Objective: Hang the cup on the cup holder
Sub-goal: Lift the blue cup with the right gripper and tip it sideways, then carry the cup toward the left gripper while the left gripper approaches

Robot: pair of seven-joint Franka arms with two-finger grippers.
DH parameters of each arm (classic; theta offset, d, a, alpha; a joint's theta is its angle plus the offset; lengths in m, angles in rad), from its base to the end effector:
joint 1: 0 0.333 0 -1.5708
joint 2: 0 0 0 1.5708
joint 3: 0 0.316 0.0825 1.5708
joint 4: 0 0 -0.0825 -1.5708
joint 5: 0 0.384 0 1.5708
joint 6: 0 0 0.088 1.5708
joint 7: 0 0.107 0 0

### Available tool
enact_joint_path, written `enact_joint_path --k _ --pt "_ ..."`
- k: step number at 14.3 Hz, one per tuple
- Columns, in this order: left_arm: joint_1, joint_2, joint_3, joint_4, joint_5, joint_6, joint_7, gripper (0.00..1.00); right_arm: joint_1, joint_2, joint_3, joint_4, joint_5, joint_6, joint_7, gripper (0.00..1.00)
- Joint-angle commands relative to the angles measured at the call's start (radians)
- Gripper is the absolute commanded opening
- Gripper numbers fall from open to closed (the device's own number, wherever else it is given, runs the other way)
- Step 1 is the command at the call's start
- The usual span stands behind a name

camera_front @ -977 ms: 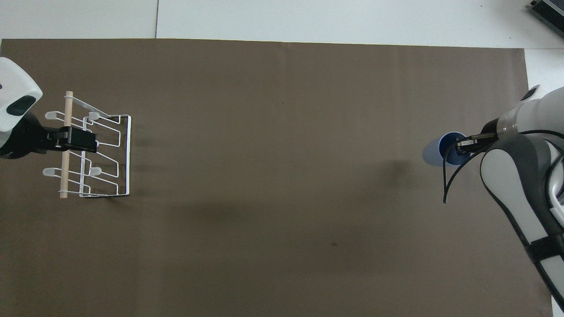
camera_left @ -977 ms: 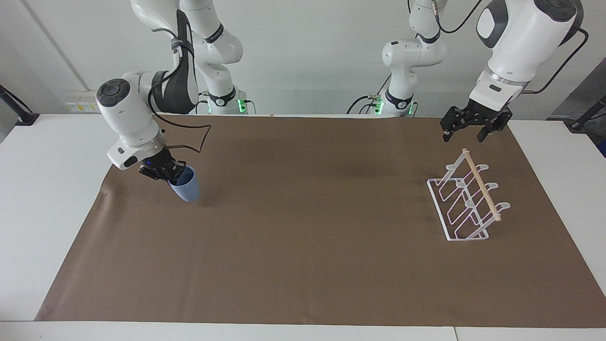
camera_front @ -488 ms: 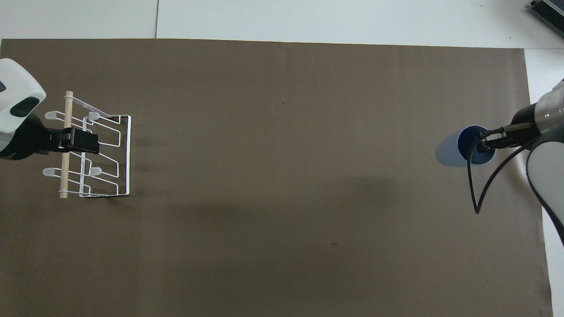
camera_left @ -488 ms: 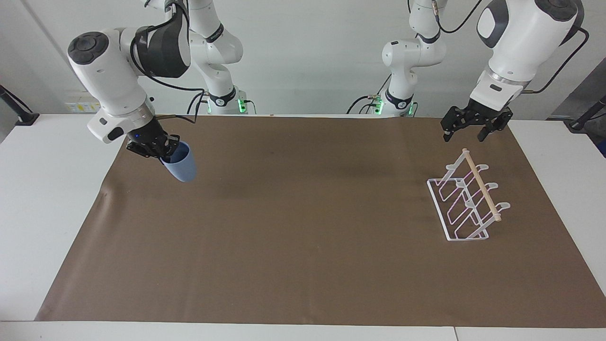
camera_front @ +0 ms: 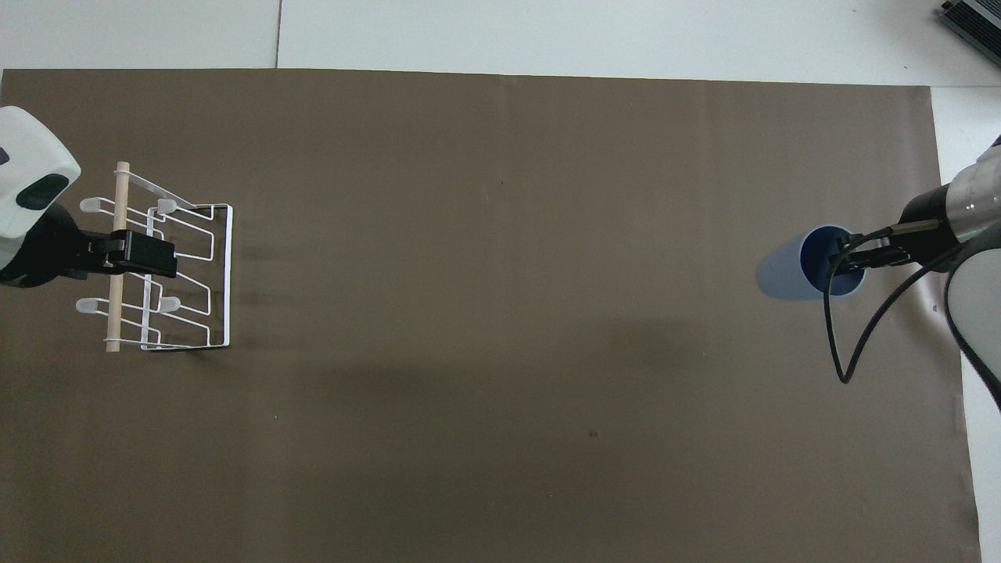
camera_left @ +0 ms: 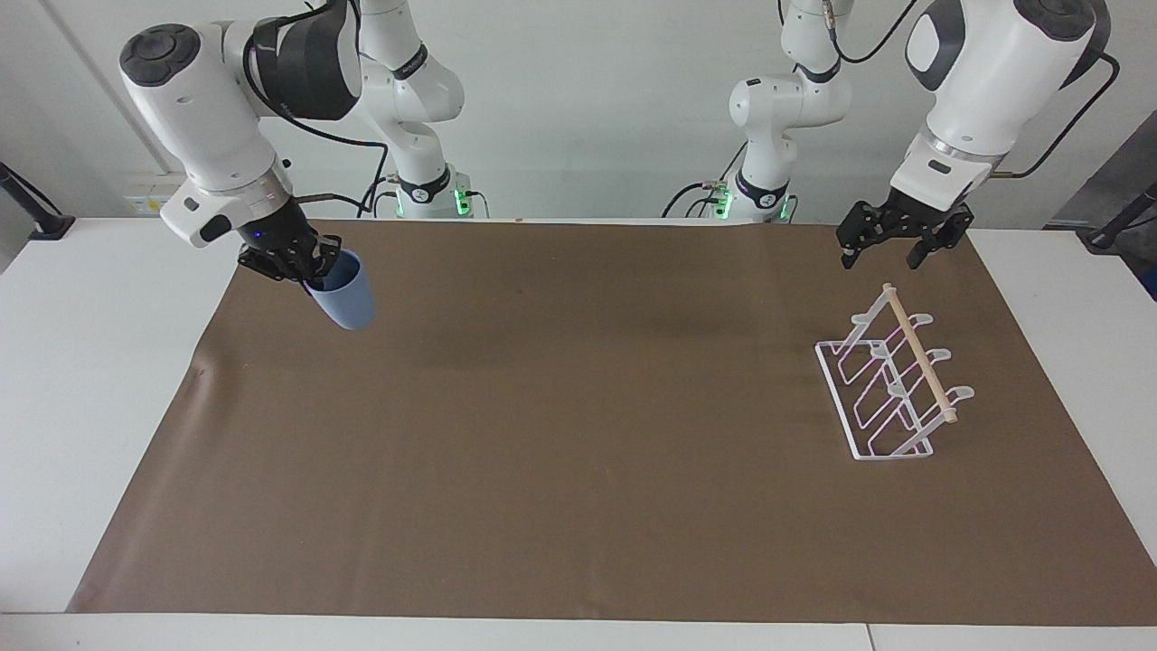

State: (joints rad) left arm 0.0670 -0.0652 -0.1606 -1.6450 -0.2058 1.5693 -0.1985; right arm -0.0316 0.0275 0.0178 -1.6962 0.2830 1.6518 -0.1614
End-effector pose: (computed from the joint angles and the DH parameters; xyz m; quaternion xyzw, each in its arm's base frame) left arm 0.5290 -0.0745 0.6264 0.9938 0.0528 -0.0198 0.0957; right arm 0.5643 0.0199 0.5605 -0.9879 -0.0565 0.0232 0.1429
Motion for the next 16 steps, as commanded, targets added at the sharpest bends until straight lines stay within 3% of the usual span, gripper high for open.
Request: enact_joint_path --k 1,5,8,12,16 --pt "0.027 0.013 -0.005 0.016 -0.131 -0.026 -0.195 1.0 -0.007 -0.012 0.023 -0.008 0.14 -0.01 -0.023 0.0" --pt "0.025 -0.005 -0.005 -0.036 -0.321 0.035 -0.54 1.0 -0.005 -0.023 0.082 -0.02 0.307 0.002 0.006 0.0" --pt "0.025 -0.059 -0.005 -0.163 -0.519 0.154 -0.769 1.0 -0.005 -0.034 0.117 -0.046 0.395 0.032 0.034 0.0" --pt "0.004 -0.159 -0.01 -0.37 -0.746 0.339 -0.898 1.0 -0.005 -0.077 0.183 -0.14 0.594 0.156 0.077 0.0" --pt "0.001 -0.171 -0.023 -0.392 -0.9 0.405 -1.016 1.0 -0.005 -0.078 0.283 -0.143 0.68 0.262 0.184 0.0"
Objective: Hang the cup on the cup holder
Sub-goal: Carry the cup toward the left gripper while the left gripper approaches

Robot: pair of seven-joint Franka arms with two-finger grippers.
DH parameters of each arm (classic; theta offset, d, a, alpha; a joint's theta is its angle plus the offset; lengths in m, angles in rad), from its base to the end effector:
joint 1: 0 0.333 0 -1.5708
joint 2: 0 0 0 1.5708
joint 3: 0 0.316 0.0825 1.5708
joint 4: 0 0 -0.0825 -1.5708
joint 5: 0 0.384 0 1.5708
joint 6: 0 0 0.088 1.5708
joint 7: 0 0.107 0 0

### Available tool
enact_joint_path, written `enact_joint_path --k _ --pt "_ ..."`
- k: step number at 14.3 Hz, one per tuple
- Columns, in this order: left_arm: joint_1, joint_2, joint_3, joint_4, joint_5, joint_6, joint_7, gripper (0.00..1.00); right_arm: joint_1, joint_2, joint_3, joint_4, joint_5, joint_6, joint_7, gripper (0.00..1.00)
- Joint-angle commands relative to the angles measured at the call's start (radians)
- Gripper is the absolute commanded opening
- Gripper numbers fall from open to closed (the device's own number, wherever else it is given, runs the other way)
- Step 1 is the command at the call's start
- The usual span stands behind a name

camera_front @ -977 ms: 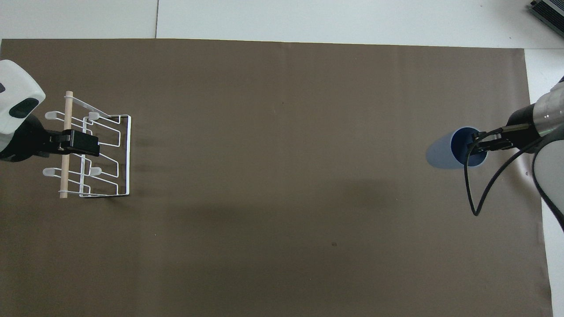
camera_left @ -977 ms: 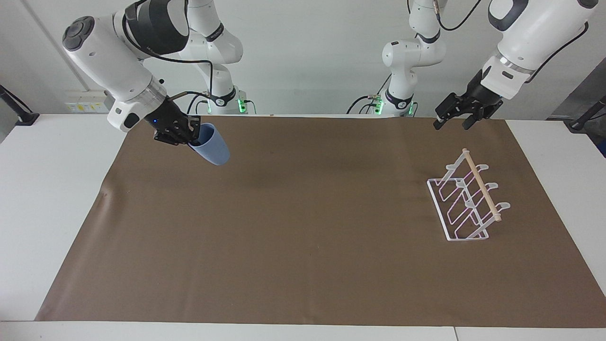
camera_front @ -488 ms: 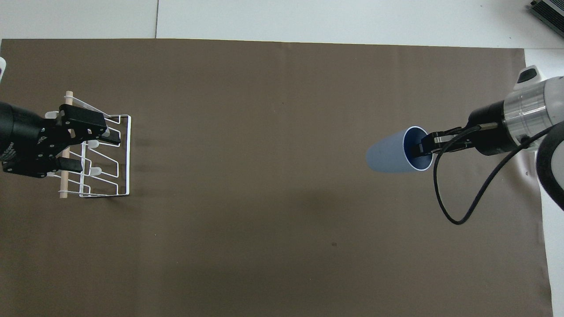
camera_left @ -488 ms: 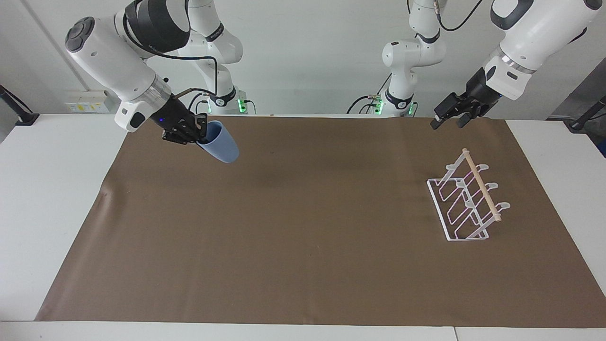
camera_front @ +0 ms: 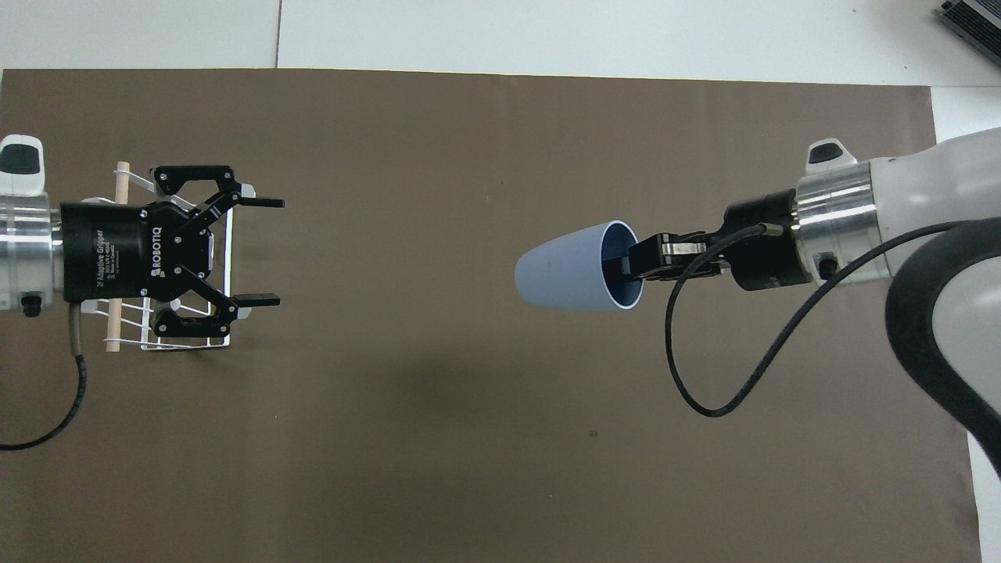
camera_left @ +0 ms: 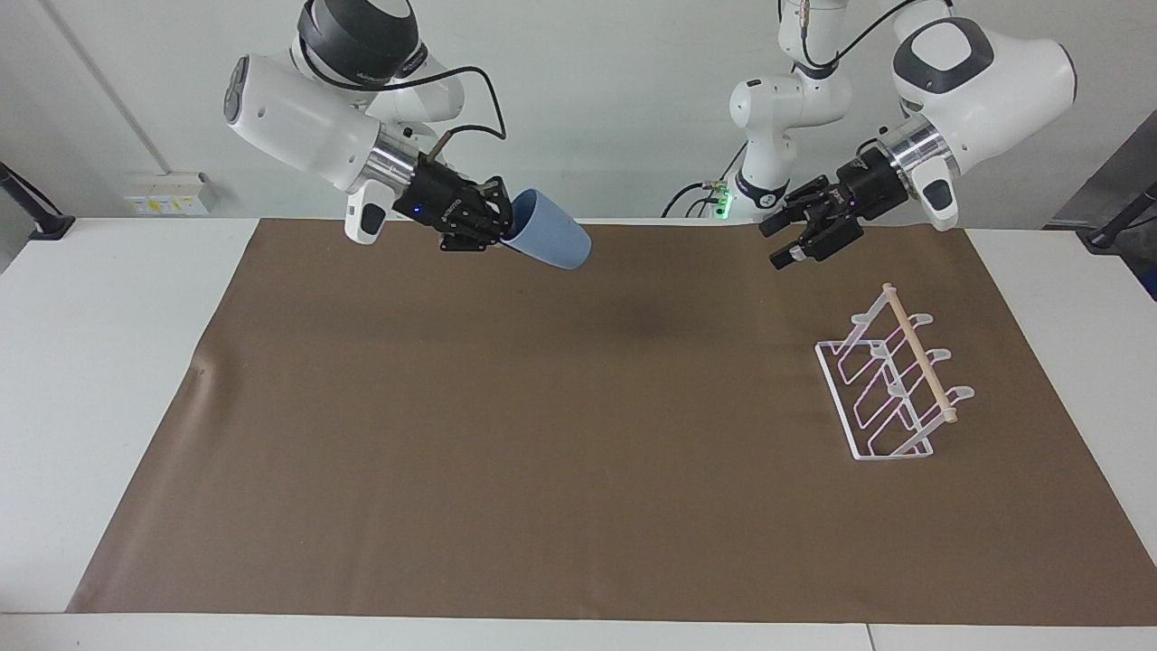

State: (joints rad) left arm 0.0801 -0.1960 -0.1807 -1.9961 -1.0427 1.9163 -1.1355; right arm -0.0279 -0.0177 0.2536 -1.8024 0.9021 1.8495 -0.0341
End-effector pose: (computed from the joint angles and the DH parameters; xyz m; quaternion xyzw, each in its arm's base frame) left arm 0.5114 -0.1203 0.5863 0.6889 0.5561 -0.2252 0.4069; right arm 0.5424 0.1890 0.5771 -0.9066 -0.0112 0.0112 0.4216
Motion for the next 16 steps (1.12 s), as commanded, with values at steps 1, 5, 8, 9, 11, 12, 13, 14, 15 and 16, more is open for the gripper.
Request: enact_joint_path --k 1,5,8,9,11,12,13,14,15,16 --pt "-0.035 -0.04 -0.009 -0.041 -0.072 0.07 -0.099 1.0 -0.009 -0.033 0.071 -0.037 0.083 0.1 0.084 0.0" --pt "-0.163 -0.042 -0.009 -0.055 -0.074 0.165 -0.161 1.0 -0.009 -0.038 0.166 -0.061 0.147 0.245 0.144 0.0" --pt "-0.187 -0.042 -0.011 -0.053 -0.073 0.174 -0.207 1.0 -0.009 -0.047 0.249 -0.09 0.175 0.377 0.17 0.0" --pt "-0.195 -0.042 -0.014 -0.052 -0.074 0.181 -0.216 1.0 -0.009 -0.047 0.262 -0.092 0.176 0.395 0.18 0.0" --pt "-0.195 -0.04 -0.014 -0.047 -0.072 0.179 -0.231 1.0 -0.009 -0.047 0.266 -0.092 0.208 0.404 0.184 0.0" --pt "-0.197 -0.04 -0.016 -0.047 -0.072 0.184 -0.233 1.0 -0.009 -0.047 0.274 -0.092 0.216 0.407 0.184 0.0" --pt "-0.197 -0.042 -0.016 -0.052 -0.072 0.187 -0.231 1.0 -0.009 -0.047 0.274 -0.09 0.216 0.408 0.184 0.0" --pt "-0.197 -0.042 -0.016 -0.053 -0.072 0.191 -0.233 1.0 -0.009 -0.047 0.274 -0.092 0.216 0.408 0.183 0.0" --pt "-0.194 -0.042 -0.016 -0.053 -0.072 0.19 -0.231 1.0 -0.01 -0.047 0.274 -0.092 0.216 0.408 0.183 0.0" --pt "-0.191 -0.042 -0.016 -0.05 -0.072 0.187 -0.23 1.0 -0.01 -0.047 0.274 -0.09 0.216 0.408 0.183 0.0"
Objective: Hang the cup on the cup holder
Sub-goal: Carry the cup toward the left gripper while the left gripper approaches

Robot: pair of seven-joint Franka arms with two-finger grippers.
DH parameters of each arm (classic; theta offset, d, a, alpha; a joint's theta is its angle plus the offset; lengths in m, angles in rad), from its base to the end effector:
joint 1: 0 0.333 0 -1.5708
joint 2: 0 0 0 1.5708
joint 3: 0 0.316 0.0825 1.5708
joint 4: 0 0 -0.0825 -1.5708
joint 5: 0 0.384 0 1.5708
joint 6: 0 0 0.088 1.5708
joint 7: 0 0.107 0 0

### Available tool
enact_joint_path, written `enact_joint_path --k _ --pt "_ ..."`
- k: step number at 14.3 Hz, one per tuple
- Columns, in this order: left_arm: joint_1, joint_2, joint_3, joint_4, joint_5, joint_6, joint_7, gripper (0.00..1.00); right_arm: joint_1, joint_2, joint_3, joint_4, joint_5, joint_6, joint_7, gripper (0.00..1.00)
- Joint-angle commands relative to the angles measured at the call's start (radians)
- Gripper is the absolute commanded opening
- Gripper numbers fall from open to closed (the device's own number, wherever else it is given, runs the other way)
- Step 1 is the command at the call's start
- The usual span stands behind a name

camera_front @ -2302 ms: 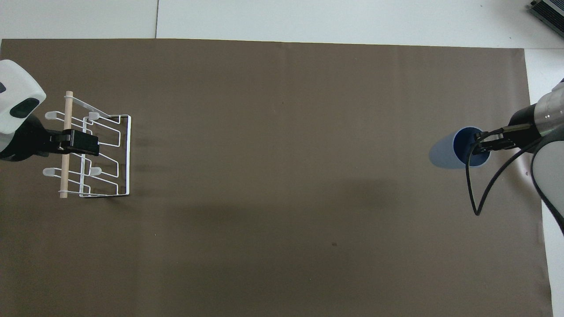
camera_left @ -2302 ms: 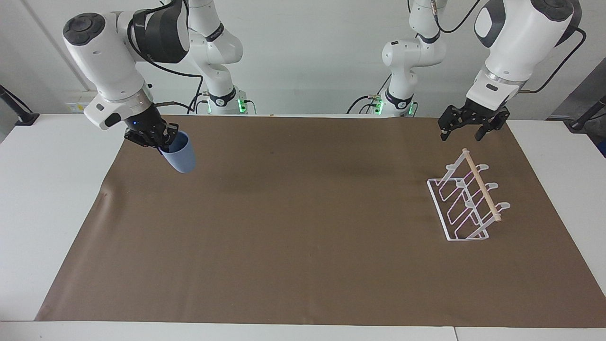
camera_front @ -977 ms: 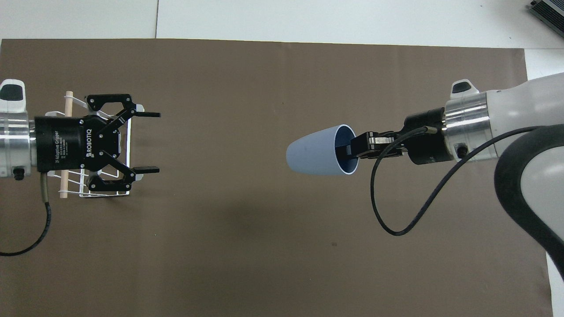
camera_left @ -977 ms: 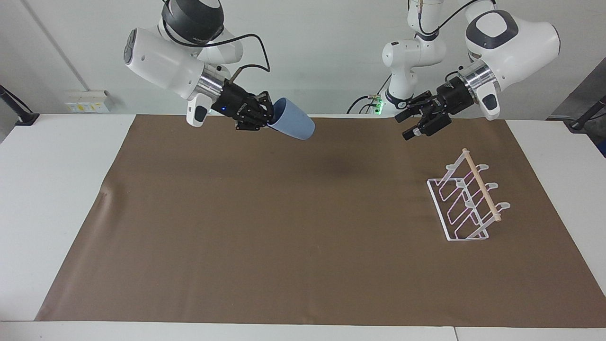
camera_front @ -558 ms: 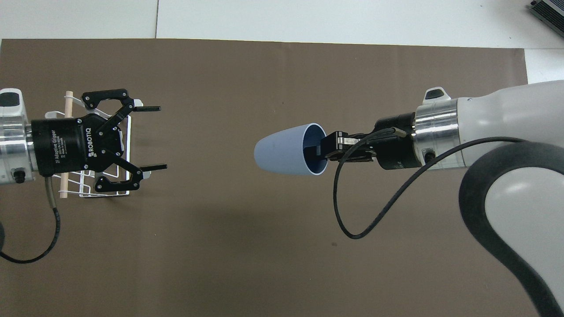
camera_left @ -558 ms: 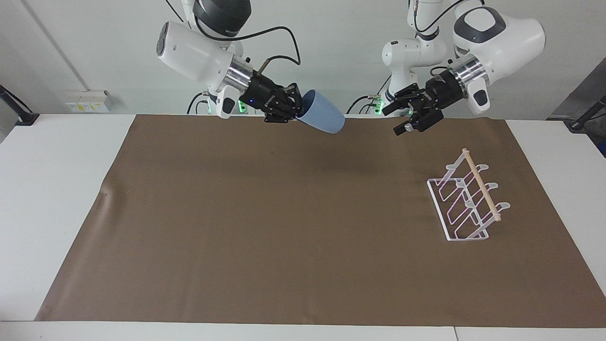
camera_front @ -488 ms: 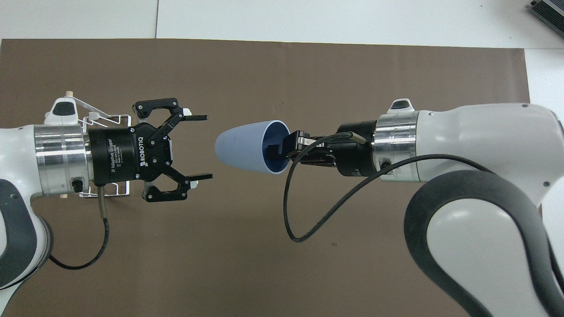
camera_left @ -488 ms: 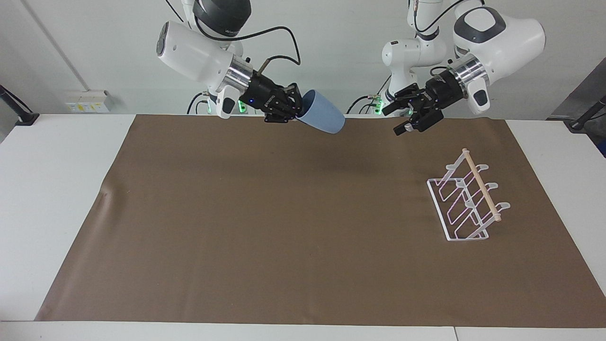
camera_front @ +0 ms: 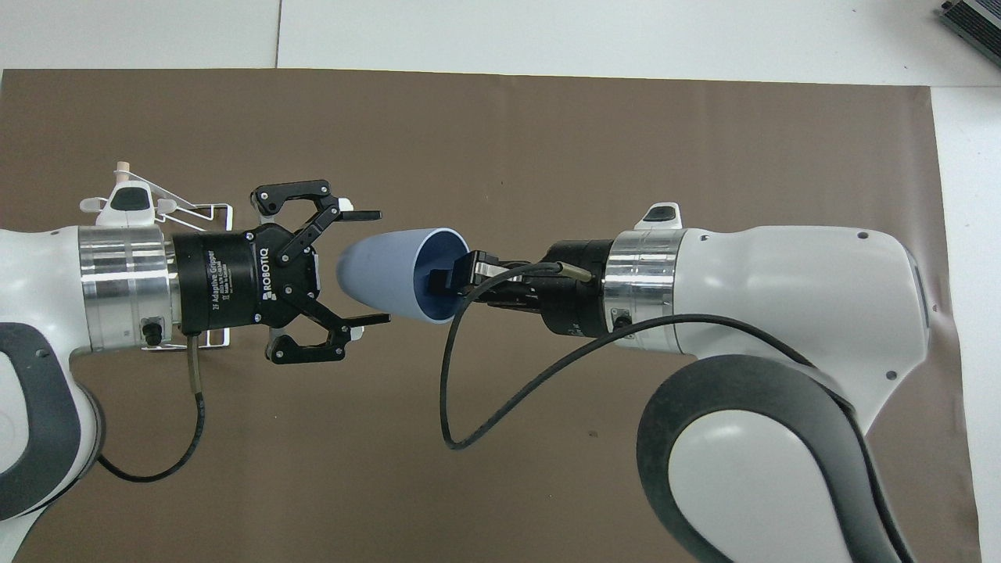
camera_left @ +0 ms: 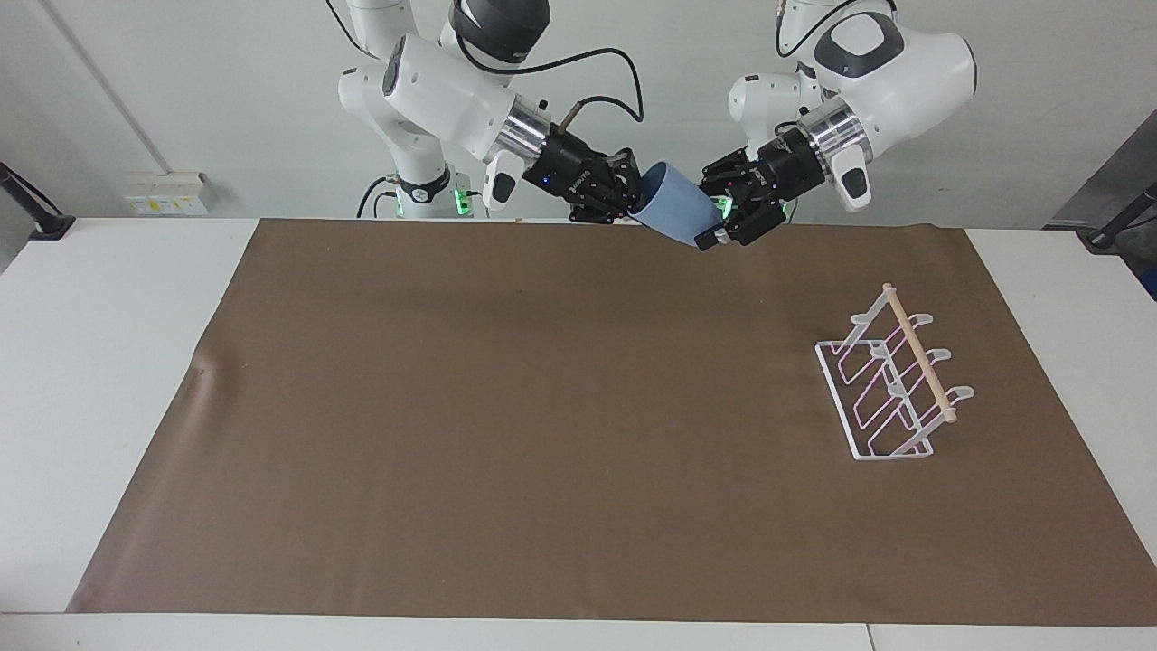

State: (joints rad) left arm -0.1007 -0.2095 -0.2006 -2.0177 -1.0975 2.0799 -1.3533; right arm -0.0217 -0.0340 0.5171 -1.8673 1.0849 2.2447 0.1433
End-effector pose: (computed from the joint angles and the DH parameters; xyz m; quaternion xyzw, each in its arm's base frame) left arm 0.4892 -0.2080 0.5922 0.6437 0.5941 -0.2637 0.4038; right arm 0.5073 0.3075 0.5804 -0.8703 0.0815 -0.0240 0.4851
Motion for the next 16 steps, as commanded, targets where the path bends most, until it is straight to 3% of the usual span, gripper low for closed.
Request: enact_joint_path --k 1,3,11,13,16 --pt "-0.01 -0.027 0.004 -0.026 -0.018 0.023 -0.015 0.9 -0.017 -0.03 0.011 -0.026 0.033 0.013 0.005 0.0" --pt "-0.014 -0.027 0.004 -0.026 -0.012 0.019 0.0 0.0 -0.017 -0.03 0.011 -0.026 0.033 0.012 0.005 0.0" --pt "-0.011 -0.025 0.006 -0.021 0.014 0.012 0.017 0.0 -0.017 -0.029 0.009 -0.024 0.032 0.012 0.07 0.0" --pt "-0.008 -0.025 0.006 -0.023 0.033 0.011 0.016 0.0 -0.021 -0.029 0.008 -0.024 0.03 0.01 0.073 0.23" --pt "-0.002 -0.027 0.006 -0.027 0.051 0.009 0.016 0.0 -0.026 -0.029 0.006 -0.024 0.02 0.009 0.123 0.67"
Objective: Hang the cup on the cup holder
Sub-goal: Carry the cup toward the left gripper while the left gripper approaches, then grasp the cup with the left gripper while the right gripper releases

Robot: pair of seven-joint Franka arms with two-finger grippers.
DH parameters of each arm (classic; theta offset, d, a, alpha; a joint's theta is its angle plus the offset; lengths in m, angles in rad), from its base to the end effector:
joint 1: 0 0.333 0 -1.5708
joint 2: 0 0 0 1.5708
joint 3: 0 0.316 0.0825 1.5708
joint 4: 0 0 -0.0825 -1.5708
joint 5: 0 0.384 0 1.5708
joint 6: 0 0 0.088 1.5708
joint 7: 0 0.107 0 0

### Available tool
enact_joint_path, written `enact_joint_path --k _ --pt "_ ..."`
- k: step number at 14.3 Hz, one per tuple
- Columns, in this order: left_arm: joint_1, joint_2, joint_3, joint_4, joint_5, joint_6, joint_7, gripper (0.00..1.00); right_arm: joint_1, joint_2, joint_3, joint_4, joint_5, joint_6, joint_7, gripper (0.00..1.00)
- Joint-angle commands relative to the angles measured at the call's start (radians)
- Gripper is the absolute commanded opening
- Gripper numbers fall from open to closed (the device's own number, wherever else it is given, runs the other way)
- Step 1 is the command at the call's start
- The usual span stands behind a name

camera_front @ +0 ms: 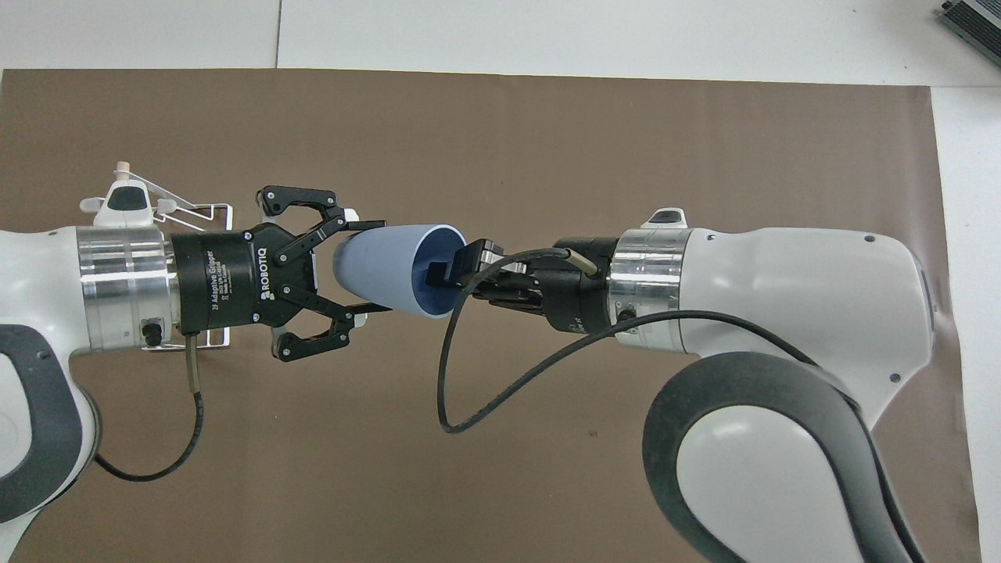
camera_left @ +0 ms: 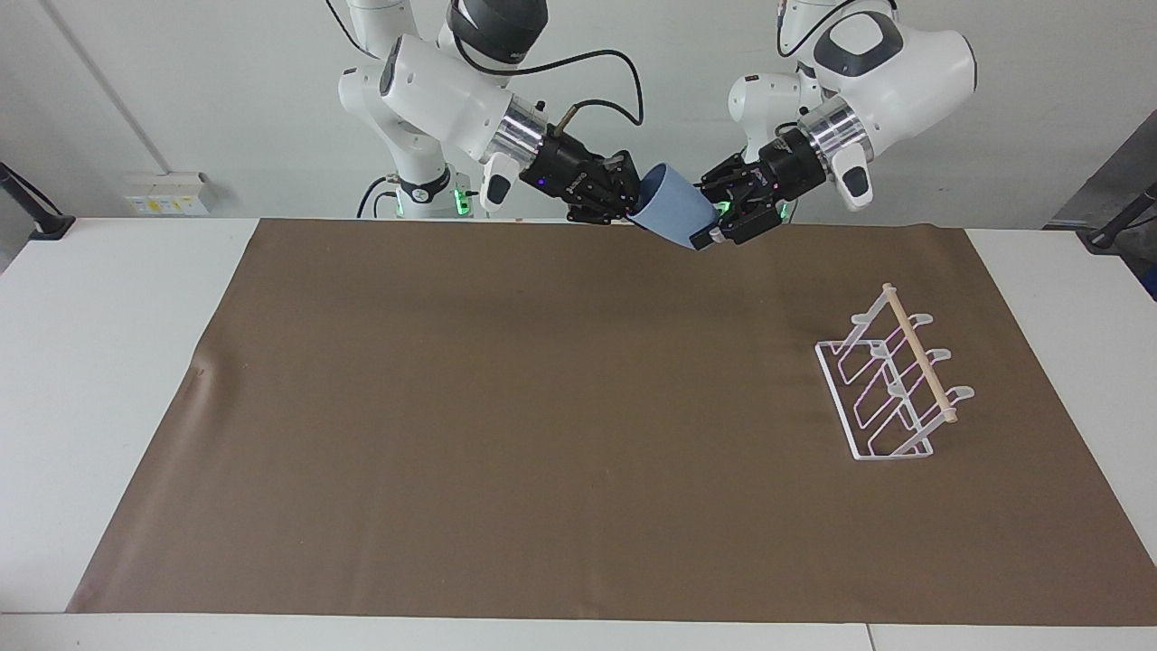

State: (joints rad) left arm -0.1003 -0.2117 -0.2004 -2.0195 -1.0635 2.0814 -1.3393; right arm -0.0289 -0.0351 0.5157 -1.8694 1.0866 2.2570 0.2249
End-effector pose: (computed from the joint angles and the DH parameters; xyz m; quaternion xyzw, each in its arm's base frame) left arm 0.4887 -0.2065 0.5910 0.6575 0.5896 -0.2492 0.3975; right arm 0.5107 0.3020 0.5806 -0.8649 0.1241 -0.0111 0.4863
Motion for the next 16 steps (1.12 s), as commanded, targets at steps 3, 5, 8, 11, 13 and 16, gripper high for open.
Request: enact_joint_path --k 3,5,8,11,13,16 --pt "0.001 -0.025 0.009 -0.03 0.02 0.011 0.002 0.0 -0.019 -0.028 0.006 -0.024 0.015 -0.005 0.087 1.0" --pt "0.025 -0.023 0.007 -0.028 0.089 0.008 0.003 0.0 -0.02 -0.028 0.003 -0.025 0.012 -0.004 0.085 1.0" --pt "0.045 -0.023 0.009 -0.038 0.198 0.008 0.023 0.0 -0.022 -0.026 0.0 -0.025 0.007 -0.001 0.073 1.0" --pt "0.054 -0.017 0.009 -0.031 0.33 0.009 0.078 0.0 -0.025 -0.017 -0.002 -0.019 -0.103 0.001 0.036 1.0" --pt "0.054 -0.009 0.009 -0.022 0.454 0.009 0.118 0.0 -0.028 -0.015 -0.008 -0.019 -0.161 0.003 -0.072 1.0" --pt "0.039 0.018 0.006 0.045 0.621 -0.006 0.124 0.0 -0.04 -0.014 -0.042 -0.024 -0.203 -0.001 -0.24 1.0"
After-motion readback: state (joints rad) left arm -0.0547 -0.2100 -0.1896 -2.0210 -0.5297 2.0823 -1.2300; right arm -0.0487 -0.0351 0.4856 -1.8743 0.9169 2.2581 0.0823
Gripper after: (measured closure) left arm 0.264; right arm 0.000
